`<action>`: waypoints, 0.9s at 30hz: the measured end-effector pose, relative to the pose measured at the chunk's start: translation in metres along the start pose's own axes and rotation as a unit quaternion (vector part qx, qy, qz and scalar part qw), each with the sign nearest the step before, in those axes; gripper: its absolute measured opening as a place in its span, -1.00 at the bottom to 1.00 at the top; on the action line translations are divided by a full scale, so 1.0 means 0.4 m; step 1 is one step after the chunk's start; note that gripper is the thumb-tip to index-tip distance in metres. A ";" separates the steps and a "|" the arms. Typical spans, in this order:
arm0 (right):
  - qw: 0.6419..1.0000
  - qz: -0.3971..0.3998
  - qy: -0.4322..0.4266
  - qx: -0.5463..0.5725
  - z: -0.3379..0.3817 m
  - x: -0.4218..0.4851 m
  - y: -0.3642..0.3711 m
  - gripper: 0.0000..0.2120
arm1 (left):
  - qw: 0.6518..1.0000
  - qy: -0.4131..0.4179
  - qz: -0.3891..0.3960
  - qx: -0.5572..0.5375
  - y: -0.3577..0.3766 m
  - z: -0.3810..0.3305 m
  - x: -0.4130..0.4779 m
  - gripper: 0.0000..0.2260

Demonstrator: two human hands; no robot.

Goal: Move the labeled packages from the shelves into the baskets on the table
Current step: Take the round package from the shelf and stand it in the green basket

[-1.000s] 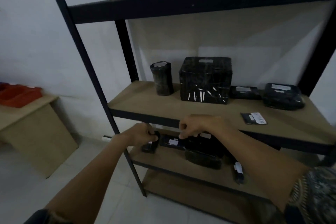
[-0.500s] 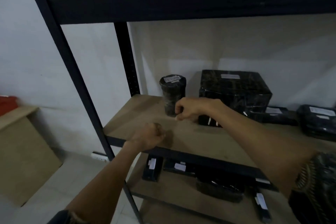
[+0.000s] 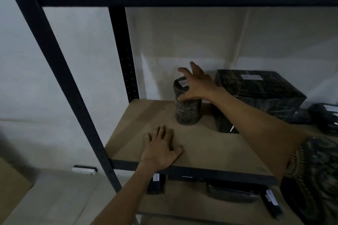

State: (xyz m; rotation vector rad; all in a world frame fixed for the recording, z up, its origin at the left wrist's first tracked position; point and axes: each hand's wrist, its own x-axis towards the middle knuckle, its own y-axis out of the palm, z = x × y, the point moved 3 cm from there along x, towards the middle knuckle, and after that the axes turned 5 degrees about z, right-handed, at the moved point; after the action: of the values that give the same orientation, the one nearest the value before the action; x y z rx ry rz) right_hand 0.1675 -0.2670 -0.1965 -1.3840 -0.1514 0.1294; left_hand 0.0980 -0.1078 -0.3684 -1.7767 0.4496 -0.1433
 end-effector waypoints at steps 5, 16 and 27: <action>0.996 0.077 0.036 -0.032 0.002 0.060 0.027 -0.09 | 1.000 0.002 0.003 0.015 0.002 0.001 0.007 -0.28; 0.991 0.099 0.090 -0.020 -0.004 -0.022 0.022 0.00 | 1.000 0.019 0.001 0.006 0.005 -0.003 0.013 -0.31; 0.991 0.089 0.100 -0.005 0.030 -0.199 0.016 -0.02 | 0.995 0.047 -0.084 -0.013 0.008 -0.007 -0.037 -0.42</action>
State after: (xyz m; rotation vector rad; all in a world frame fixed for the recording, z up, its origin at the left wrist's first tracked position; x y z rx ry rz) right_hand 0.0869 -0.2688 -0.2032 -1.4116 0.1389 0.1380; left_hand 0.0828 -0.1054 -0.3688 -1.8387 0.3700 -0.3430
